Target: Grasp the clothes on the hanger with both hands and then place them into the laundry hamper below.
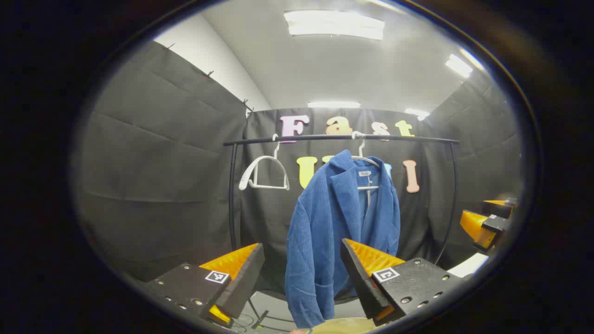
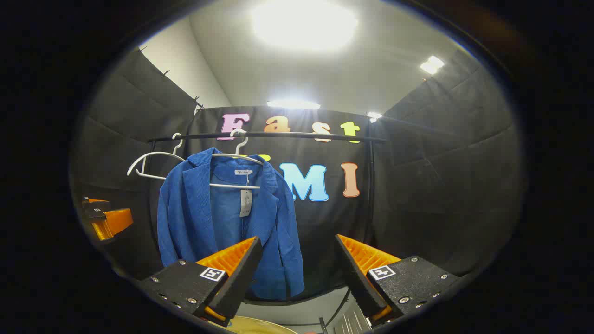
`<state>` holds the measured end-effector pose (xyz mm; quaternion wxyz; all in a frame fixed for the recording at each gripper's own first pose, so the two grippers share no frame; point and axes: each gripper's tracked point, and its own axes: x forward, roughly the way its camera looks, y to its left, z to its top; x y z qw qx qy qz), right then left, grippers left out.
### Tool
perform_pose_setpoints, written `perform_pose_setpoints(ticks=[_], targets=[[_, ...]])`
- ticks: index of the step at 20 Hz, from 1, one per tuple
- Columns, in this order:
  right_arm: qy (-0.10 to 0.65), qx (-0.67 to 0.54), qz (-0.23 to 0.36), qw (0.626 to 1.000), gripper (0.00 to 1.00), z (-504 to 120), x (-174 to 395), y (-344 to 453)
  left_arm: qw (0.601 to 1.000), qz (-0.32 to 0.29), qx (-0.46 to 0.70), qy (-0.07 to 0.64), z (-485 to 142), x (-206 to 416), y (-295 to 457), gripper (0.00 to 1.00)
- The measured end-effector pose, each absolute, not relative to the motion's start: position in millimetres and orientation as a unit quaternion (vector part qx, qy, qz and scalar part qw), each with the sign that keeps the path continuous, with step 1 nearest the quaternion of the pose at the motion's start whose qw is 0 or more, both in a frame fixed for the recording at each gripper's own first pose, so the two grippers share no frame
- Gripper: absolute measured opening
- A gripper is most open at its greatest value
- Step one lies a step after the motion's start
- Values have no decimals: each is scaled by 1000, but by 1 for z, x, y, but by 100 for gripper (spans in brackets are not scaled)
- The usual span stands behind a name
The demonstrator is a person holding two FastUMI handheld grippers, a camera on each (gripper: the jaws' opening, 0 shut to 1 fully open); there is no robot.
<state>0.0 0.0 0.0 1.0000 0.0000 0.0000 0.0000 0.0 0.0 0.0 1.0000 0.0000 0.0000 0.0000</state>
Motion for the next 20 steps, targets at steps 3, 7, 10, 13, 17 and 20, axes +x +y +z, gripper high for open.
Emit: perform_pose_setpoints(ticks=[3, 7, 10, 13, 17, 20], targets=[[9, 4, 1, 1000, 96, -6, 4, -2, 1000, 0, 10, -1, 2, 1, -3, 98], [13, 12, 3, 1000, 96, -8, 6, -2, 1000, 0, 20, -3, 5, 2, -8, 96], [10, 16, 5, 1000, 96, -5, 5, -1, 1000, -2, 21, -5, 7, 4, -10, 96], [12, 18, 7, 1000, 96, -4, 6, -1, 1000, -2, 23, -7, 9, 0, -9, 89], [15, 25, 13, 999, 96, -2, 3, 4, 1000, -1, 19, -6, 9, -5, -5, 100], [13, 27, 13, 999, 96, 1, 2, 4, 1000, -3, 18, -6, 10, -5, -3, 89]])
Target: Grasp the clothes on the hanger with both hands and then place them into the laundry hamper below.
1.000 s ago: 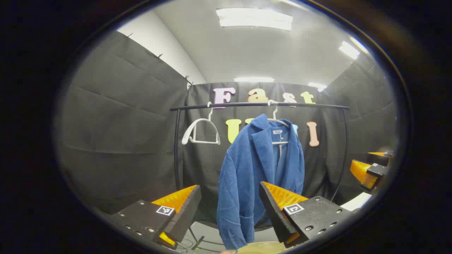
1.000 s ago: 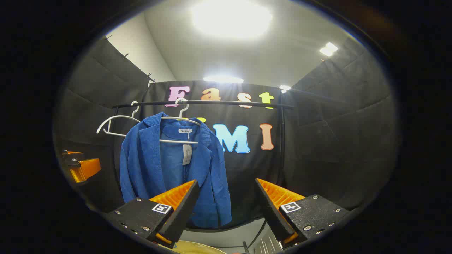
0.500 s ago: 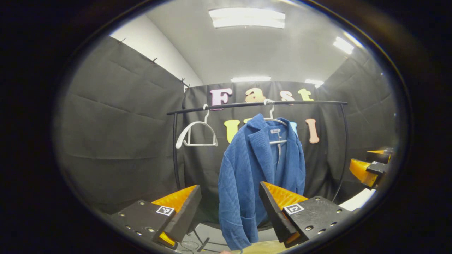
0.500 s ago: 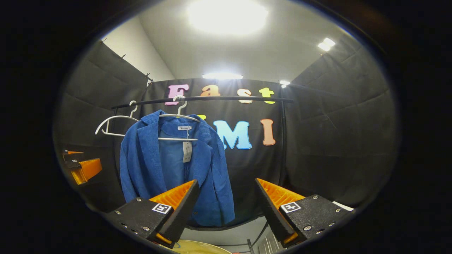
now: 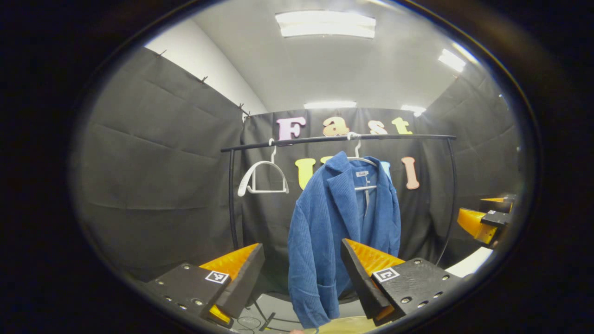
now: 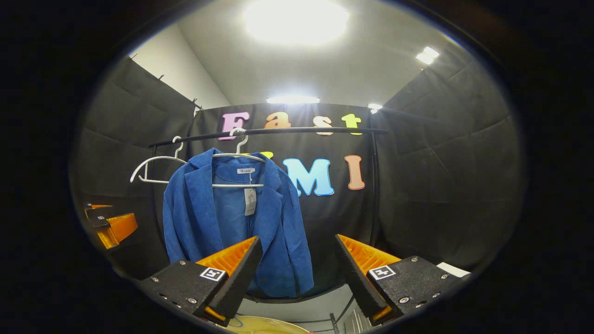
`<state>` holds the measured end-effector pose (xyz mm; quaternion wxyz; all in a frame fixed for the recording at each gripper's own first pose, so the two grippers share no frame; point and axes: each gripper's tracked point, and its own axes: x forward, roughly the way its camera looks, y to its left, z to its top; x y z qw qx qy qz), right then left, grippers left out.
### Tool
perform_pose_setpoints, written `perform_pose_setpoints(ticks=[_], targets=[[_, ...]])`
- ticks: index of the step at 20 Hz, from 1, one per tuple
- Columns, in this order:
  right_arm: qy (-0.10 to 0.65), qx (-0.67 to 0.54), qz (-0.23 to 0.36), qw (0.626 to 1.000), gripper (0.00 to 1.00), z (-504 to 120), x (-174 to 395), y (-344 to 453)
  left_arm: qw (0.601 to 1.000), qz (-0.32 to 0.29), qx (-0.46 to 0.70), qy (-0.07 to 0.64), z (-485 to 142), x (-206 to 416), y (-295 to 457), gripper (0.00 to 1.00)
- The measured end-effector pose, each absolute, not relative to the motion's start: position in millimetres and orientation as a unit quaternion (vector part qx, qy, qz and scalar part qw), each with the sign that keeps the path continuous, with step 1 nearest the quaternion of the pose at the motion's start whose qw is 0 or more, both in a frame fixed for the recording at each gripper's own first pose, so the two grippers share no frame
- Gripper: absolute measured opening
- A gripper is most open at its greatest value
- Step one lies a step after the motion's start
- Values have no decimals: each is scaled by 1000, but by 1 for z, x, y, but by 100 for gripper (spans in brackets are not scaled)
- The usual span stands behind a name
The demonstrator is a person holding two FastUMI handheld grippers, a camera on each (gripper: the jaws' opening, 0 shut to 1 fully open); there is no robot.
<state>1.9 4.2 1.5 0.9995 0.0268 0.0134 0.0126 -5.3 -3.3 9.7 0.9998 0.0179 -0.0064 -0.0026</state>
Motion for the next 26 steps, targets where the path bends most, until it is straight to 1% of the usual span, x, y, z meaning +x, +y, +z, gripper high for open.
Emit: perform_pose_setpoints(ticks=[3, 4, 10, 11, 12, 15, 16, 18, 19, 20, 21, 23, 24, 25, 26], targets=[[2, 34, 14, 999, 96, 14, 4, 6, 1000, -5, 18, -11, 18, -4, -4, 89], [-2, 37, 15, 999, 96, 20, 6, 6, 1000, -6, 16, -13, 22, -4, -5, 100], [-32, 47, 34, 998, 96, 59, 33, 13, 1000, -7, -1, -25, 55, 5, -7, 100], [-31, 44, 37, 998, 96, 60, 39, 14, 1000, -4, 0, -28, 60, 8, -7, 89], [-27, 43, 41, 998, 96, 60, 46, 16, 1000, -3, 0, -30, 64, 9, -9, 100], [-36, 47, 56, 997, 96, 69, 63, 20, 999, -1, 0, -35, 75, 19, -19, 100], [-38, 48, 59, 996, 96, 69, 72, 21, 999, 2, 1, -36, 75, 29, -23, 96], [-36, 54, 75, 995, 96, 67, 86, 27, 999, 9, 0, -33, 76, 47, -31, 95], [-39, 57, 81, 994, 96, 69, 95, 29, 999, 11, -3, -31, 76, 55, -36, 100], [-39, 61, 84, 994, 96, 70, 106, 29, 999, 11, -7, -30, 78, 62, -41, 96], [-37, 64, 89, 993, 96, 70, 115, 30, 1000, 11, -7, -29, 78, 69, -46, 95], [-31, 69, 101, 992, 96, 66, 137, 35, 1000, 15, -2, -27, 80, 82, -55, 95], [-28, 71, 105, 992, 96, 63, 147, 37, 1000, 16, -1, -26, 80, 87, -62, 100], [-25, 73, 111, 991, 96, 61, 157, 38, 1000, 16, 0, -25, 80, 92, -68, 96], [-23, 75, 117, 990, 96, 58, 166, 40, 1000, 17, 1, -24, 79, 99, -75, 100]])
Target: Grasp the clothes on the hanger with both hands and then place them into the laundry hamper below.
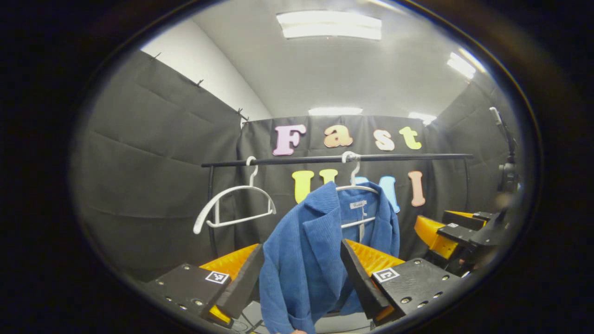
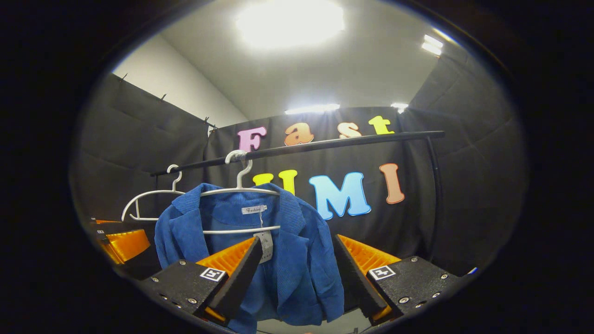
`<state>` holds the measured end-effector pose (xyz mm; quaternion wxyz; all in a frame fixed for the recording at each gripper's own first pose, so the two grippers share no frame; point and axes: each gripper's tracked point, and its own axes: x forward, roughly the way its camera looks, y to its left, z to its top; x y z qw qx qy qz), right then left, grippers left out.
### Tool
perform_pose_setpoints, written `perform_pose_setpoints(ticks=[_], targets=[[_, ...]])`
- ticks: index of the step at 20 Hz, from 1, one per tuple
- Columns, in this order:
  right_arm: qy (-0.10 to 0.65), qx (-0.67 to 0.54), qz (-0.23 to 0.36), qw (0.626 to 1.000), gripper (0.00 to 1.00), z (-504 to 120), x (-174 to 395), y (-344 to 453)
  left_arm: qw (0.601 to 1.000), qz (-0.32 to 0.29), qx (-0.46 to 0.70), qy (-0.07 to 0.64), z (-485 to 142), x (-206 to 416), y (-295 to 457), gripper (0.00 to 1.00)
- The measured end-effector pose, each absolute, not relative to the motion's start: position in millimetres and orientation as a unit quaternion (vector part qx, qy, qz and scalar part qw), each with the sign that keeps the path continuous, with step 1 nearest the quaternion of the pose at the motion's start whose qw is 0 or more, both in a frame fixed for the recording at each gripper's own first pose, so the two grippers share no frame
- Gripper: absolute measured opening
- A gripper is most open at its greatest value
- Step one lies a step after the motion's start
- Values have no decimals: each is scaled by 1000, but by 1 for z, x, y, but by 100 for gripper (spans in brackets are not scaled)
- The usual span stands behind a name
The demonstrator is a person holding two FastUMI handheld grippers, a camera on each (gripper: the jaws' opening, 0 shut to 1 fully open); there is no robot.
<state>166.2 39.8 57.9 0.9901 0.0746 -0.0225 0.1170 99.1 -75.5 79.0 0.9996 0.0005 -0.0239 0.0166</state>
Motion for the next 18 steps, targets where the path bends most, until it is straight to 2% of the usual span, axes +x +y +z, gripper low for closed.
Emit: perform_pose_setpoints(ticks=[1, 2, 3, 4, 5, 6, 9, 10, 12, 13, 14, 15, 16, 17, 18], targets=[[-19, 76, 122, 989, 96, 55, 176, 40, 1000, 16, 2, -22, 77, 105, -83, 96], [-17, 78, 130, 988, 96, 53, 185, 42, 1000, 16, 2, -23, 76, 114, -90, 100], [-15, 80, 135, 988, 96, 50, 193, 42, 1000, 18, 2, -23, 75, 122, -97, 100], [-13, 81, 139, 987, 96, 46, 201, 40, 1000, 21, 2, -21, 71, 131, -103, 95], [-11, 83, 144, 986, 96, 44, 210, 40, 1000, 23, 3, -17, 68, 140, -109, 95], [-9, 86, 150, 985, 96, 40, 218, 41, 1000, 27, 5, -14, 65, 149, -114, 100], [-1, 102, 168, 980, 95, 32, 241, 47, 999, 45, 17, -13, 59, 167, -122, 100], [5, 109, 175, 979, 95, 27, 249, 50, 998, 52, 21, -11, 55, 173, -123, 95], [16, 124, 194, 973, 95, 18, 261, 61, 998, 63, 28, -4, 47, 183, -123, 95], [21, 131, 201, 971, 95, 14, 267, 65, 997, 72, 30, -2, 44, 188, -122, 100], [26, 136, 208, 968, 95, 10, 271, 68, 996, 79, 32, 0, 41, 192, -120, 95], [31, 139, 215, 966, 95, 6, 276, 72, 996, 86, 33, 2, 38, 197, -118, 100], [35, 143, 224, 964, 95, 2, 280, 78, 995, 94, 34, 4, 35, 202, -115, 95], [40, 144, 232, 961, 95, -3, 283, 84, 994, 102, 35, 6, 32, 206, -111, 100], [46, 143, 237, 960, 95, -7, 286, 88, 994, 106, 36, 11, 28, 209, -112, 96]])
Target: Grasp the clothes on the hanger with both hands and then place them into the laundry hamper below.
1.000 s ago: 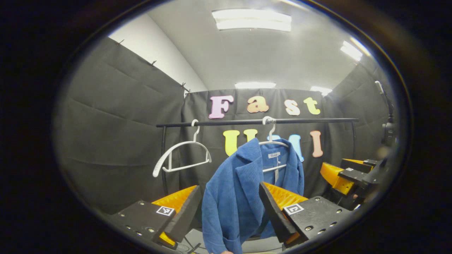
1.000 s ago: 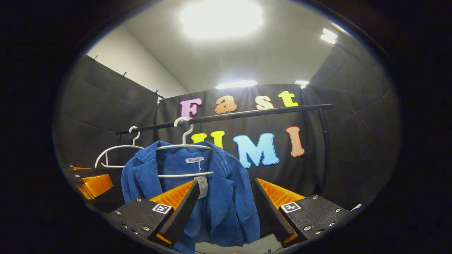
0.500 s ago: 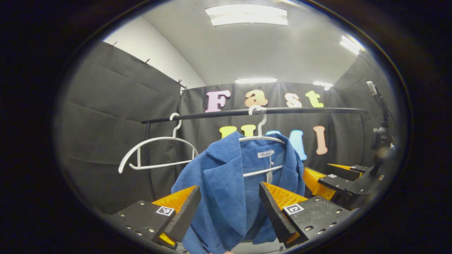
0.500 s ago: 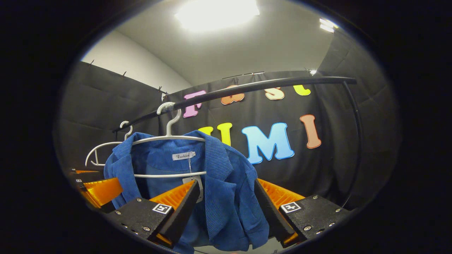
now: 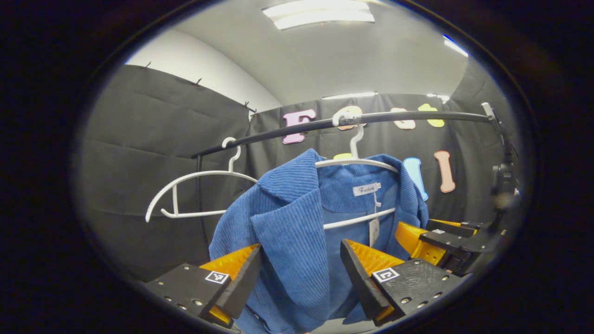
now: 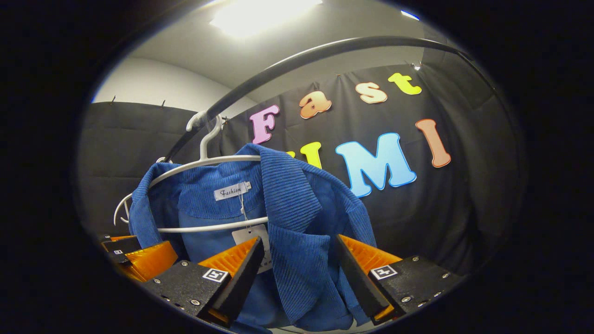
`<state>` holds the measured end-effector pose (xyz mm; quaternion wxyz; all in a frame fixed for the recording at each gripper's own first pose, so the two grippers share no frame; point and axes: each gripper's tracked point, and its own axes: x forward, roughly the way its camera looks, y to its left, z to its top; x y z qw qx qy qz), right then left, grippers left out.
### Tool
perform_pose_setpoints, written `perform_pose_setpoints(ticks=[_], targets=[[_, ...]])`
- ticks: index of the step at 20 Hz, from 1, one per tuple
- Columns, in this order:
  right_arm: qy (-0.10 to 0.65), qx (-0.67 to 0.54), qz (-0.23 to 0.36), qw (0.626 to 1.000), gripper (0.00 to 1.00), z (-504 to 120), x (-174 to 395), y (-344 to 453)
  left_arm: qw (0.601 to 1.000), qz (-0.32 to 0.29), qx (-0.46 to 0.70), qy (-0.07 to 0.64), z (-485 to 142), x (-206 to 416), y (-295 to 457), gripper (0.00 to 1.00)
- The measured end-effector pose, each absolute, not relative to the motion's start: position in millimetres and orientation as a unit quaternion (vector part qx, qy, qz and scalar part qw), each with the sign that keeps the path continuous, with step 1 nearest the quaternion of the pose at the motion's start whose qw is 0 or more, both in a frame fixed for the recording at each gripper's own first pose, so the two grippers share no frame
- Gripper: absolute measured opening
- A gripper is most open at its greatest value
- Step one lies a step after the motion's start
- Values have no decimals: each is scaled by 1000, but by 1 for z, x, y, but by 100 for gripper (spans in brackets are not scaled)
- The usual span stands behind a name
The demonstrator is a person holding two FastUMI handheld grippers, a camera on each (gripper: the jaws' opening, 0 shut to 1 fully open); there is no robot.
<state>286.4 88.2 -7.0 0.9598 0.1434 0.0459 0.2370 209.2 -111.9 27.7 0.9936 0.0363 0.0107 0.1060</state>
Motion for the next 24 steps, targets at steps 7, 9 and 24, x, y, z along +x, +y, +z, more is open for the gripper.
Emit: perform_pose_setpoints(ticks=[7, 9, 24], targets=[[34, 173, 249, 952, 81, -3, 302, 97, 990, 138, 39, 18, 14, 228, -106, 100], [9, 186, 258, 948, 66, 11, 304, 98, 989, 141, 31, 17, 12, 230, -105, 84], [-93, 129, 194, 968, 2, 52, 325, 50, 991, 124, 47, -33, 60, 212, -95, 5]])
